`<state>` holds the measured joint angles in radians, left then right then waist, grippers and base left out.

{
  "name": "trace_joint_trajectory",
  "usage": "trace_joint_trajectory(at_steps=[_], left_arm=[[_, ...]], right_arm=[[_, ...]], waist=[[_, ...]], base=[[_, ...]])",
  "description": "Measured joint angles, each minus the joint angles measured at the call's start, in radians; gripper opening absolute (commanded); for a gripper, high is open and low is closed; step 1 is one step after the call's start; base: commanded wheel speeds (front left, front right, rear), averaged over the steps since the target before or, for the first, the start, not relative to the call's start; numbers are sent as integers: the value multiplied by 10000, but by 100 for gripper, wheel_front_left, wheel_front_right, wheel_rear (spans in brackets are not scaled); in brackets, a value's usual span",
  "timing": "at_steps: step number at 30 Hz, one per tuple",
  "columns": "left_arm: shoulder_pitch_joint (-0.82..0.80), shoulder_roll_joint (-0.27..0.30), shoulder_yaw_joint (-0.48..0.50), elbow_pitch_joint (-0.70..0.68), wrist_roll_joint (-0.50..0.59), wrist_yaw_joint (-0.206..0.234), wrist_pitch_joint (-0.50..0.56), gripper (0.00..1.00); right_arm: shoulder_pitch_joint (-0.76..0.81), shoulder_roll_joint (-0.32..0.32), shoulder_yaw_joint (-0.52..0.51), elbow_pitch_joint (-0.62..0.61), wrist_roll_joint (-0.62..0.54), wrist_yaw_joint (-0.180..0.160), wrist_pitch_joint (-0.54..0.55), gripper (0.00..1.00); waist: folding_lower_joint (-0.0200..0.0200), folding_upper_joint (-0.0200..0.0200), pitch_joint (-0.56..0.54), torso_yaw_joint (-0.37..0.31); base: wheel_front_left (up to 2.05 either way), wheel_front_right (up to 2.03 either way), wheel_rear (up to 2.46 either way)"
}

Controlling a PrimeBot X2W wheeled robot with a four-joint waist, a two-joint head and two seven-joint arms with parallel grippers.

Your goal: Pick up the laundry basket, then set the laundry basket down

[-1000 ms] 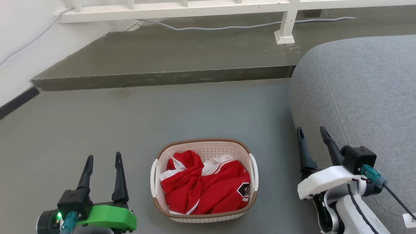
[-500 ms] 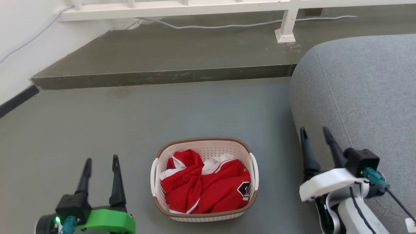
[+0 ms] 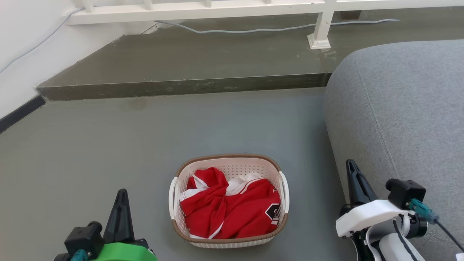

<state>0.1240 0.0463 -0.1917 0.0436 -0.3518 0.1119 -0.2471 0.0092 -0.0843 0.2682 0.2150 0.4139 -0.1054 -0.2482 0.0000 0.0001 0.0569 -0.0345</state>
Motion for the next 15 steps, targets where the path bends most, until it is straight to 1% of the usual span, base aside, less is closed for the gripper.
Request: trace_joint_trajectory(at_steps=[3,5,7,15], left_arm=[[8,0,12,-79,-403,-67,2,0],[7,0,54,-104,-800,-77,65,0],[4,0,161,-102,-1197,-119,115,0],[-9,6,353,-44,-2349,-219,407,0]], right_arm=[[-1,35,-75,-48,458,81,77,0],[-1,56,-144,-59,846,90,163,0],[-1,63,-251,-63,1168,173,221,0],[-3,98,-556,-86,2182,268,483,0]], waist=[[0,0,-13,11],[0,0,-23,18],[0,0,-33,25],[0,0,-74,51]], base=[[0,0,0],[0,0,0],[0,0,0],[0,0,0]])
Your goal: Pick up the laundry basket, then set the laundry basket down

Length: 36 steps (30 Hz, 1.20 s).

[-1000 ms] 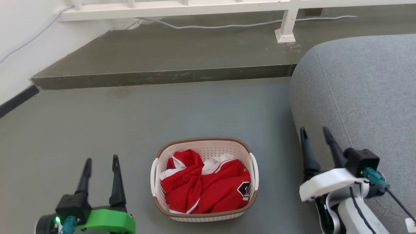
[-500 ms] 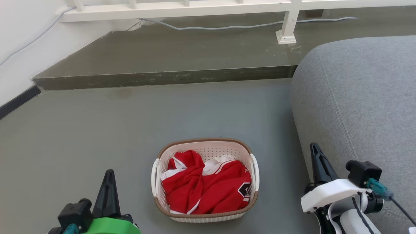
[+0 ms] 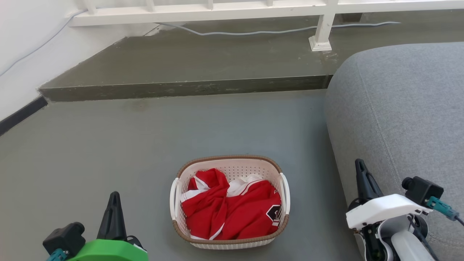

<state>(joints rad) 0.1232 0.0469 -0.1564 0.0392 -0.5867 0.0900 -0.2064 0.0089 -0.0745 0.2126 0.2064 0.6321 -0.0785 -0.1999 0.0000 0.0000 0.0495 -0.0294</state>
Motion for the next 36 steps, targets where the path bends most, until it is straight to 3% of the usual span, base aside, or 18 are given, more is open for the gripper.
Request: trace_joint_trajectory(at_steps=[36], left_arm=[[-572,320,593,834,-5218,-840,1104,0]], right_arm=[[-125,-81,-1239,153,4853,871,1175,0]], waist=[[0,0,-208,135]], base=[[0,0,0]])
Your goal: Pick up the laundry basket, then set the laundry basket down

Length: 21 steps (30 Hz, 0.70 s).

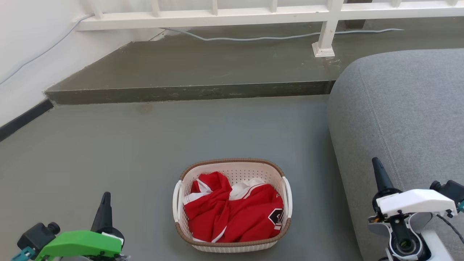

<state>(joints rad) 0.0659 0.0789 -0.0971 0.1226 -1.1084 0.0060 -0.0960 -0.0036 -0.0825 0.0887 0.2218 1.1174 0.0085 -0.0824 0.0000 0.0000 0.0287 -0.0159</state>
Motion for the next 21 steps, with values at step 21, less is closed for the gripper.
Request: trace_joint_trajectory(at_steps=[21], left_arm=[[-468,102,301,568,-2732,-520,525,0]], right_arm=[[-179,-50,-656,173,2564,445,614,0]], waist=[[0,0,-118,74]], base=[[0,0,0]])
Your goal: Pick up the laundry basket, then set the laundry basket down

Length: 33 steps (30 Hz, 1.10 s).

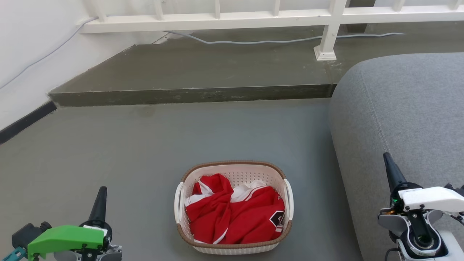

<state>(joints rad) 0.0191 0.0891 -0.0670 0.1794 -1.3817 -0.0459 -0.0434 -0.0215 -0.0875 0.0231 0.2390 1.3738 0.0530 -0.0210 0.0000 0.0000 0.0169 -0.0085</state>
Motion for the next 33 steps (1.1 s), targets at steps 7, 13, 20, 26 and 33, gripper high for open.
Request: trace_joint_trajectory(at_steps=[7,13,20,26,33], left_arm=[[-157,33,59,144,-991,-217,180,0],[-215,107,155,351,-1797,-351,351,0],[-424,167,293,479,-2761,-537,531,0],[-493,178,324,644,-3103,-612,606,0],[-502,178,328,683,-3103,-640,606,0]], right_arm=[[-127,-4,-232,65,930,205,198,0],[-131,-6,-453,117,1695,349,372,0],[-188,-10,-665,176,2566,527,577,0],[-255,-12,-773,232,2913,612,623,0],[-312,-12,-777,265,2913,612,671,0]], waist=[[0,0,-41,26],[0,0,-77,49],[0,0,-118,75],[0,0,-131,83],[0,0,-133,83]], base=[[0,0,0],[0,0,0],[0,0,0],[0,0,0],[0,0,0]])
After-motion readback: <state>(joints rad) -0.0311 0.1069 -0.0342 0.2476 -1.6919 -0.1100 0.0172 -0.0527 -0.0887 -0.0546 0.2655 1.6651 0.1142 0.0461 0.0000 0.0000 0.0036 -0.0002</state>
